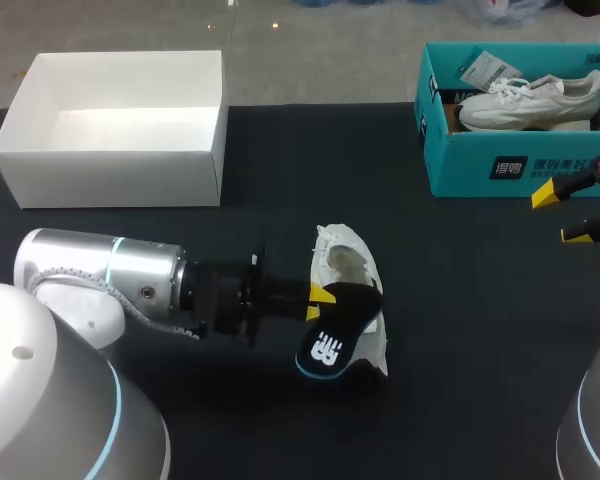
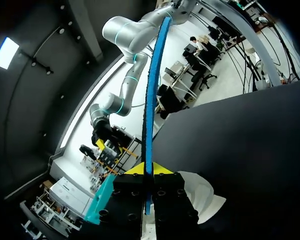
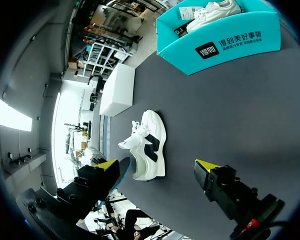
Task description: Take the shoe out of the shoebox, open the shoe tongue, remove and reinsert the insole, then place the shoe into the shoebox
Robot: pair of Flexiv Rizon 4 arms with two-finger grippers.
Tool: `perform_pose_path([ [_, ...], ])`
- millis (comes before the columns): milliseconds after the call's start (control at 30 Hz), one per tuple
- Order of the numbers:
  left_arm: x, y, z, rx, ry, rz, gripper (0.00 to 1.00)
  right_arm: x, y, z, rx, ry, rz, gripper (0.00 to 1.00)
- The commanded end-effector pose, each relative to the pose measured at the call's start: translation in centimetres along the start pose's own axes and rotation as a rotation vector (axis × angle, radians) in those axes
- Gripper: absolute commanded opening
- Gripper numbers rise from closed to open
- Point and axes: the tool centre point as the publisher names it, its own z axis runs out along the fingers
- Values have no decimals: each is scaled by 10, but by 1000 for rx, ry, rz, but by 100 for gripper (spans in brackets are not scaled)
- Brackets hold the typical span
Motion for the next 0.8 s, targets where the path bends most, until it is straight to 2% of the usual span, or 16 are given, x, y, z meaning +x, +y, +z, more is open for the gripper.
perform_pose_path([
  [33, -3, 31, 32, 39, 50, -16, 0, 0, -2, 0, -2, -3, 1, 100],
  [100, 1, 35, 36, 25, 83, -46, 0, 0, -2, 0, -2, -3, 1, 100],
  [267, 15, 46, 36, 41, 75, -90, 0, 0, -2, 0, -2, -3, 1, 100],
  [467, 25, 60, 32, -8, 89, -116, 0, 0, -2, 0, -2, -3, 1, 100],
  [800, 28, 46, 10, -84, 93, -163, 0, 0, -2, 0, -2, -3, 1, 100],
])
